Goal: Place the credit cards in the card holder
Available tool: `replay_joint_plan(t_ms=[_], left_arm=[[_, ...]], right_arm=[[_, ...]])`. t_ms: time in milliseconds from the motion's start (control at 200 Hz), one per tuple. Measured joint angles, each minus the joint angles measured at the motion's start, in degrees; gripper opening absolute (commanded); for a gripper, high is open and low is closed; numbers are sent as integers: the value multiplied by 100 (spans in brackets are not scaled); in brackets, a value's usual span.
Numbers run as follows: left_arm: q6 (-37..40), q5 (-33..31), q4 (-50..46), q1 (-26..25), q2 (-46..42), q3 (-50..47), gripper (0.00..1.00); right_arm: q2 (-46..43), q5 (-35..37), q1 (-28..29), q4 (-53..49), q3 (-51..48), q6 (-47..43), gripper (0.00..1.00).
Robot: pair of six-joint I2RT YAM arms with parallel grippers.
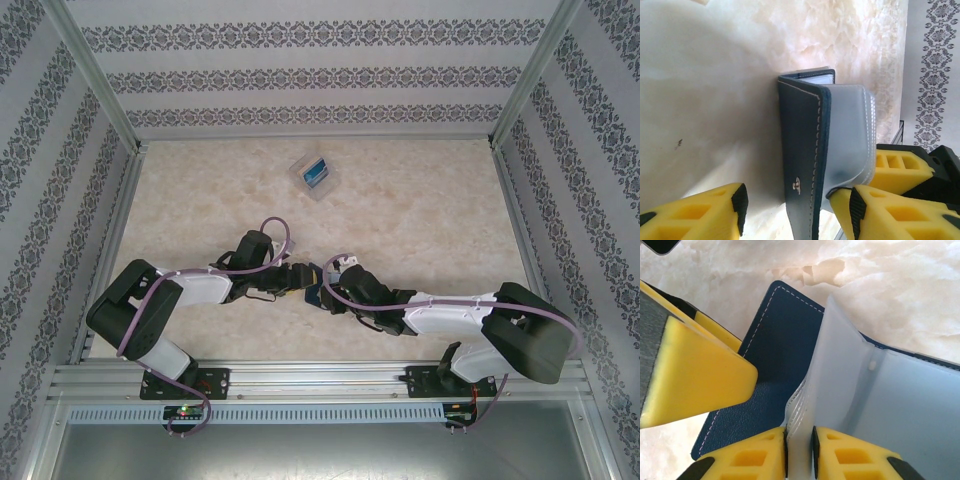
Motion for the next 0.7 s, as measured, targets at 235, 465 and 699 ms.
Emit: replay_joint_plan(t_ms=[235, 465, 699], left_arm=[[2, 66, 9, 0, 48, 81, 57], [11, 127, 9, 0, 125, 87, 52], [68, 144, 7, 0, 153, 125, 55]], right_arm=[[7, -358, 0, 356, -92, -92, 27], [118, -529, 2, 595, -92, -149, 32], [136, -505, 2, 595, -92, -146, 29]])
